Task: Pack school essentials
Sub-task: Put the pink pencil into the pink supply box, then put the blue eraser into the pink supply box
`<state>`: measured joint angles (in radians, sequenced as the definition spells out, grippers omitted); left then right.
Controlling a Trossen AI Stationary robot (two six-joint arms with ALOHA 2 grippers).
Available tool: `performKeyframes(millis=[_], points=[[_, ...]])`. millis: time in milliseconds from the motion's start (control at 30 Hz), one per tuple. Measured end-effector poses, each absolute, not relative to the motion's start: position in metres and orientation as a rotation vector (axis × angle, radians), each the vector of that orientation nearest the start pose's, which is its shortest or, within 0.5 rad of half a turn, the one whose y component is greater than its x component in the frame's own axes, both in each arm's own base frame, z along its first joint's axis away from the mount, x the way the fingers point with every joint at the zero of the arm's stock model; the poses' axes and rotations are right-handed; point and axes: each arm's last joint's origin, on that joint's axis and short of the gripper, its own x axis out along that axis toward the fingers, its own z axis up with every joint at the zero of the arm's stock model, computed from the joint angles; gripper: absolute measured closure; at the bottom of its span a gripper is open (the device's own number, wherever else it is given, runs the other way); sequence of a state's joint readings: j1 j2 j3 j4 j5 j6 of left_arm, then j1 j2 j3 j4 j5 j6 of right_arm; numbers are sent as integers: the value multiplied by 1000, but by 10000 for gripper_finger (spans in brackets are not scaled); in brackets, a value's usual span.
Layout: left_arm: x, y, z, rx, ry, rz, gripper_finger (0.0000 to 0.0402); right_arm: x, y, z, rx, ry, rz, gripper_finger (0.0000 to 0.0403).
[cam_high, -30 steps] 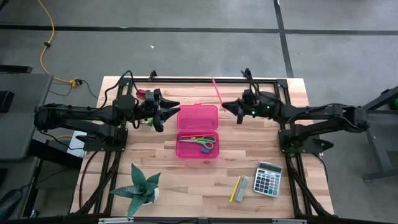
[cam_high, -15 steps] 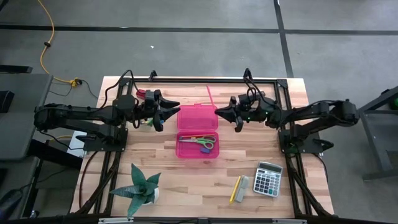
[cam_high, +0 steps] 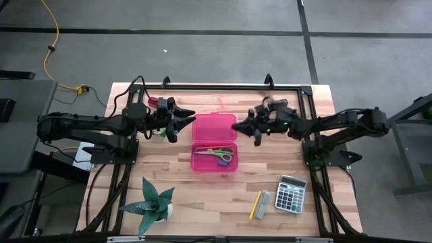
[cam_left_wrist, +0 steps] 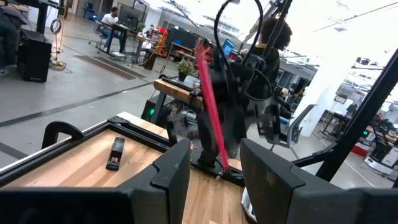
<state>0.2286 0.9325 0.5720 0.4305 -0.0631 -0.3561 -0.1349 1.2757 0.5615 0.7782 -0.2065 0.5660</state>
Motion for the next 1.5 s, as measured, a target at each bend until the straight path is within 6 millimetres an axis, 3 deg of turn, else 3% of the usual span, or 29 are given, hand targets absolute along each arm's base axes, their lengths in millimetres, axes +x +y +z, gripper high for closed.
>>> performKeyframes(millis=[300,567,767,1133,1267,1500], points=[[204,49,292,-347,-124,275,273,301,-9,218,507,554,124,403],[204,49,293,-347,-126,275,273,336,-3,184,489,846,195,403],[204,49,293,-347,-128,274,273,352,-3,172,448,919,240,403],[204,49,293,-346,-128,275,273,353,1,166,422,986,315,386],[204,49,293,-346,-128,275,273,353,5,166,399,984,327,364],[204,49,293,-346,-128,274,273,353,7,167,347,977,281,293]])
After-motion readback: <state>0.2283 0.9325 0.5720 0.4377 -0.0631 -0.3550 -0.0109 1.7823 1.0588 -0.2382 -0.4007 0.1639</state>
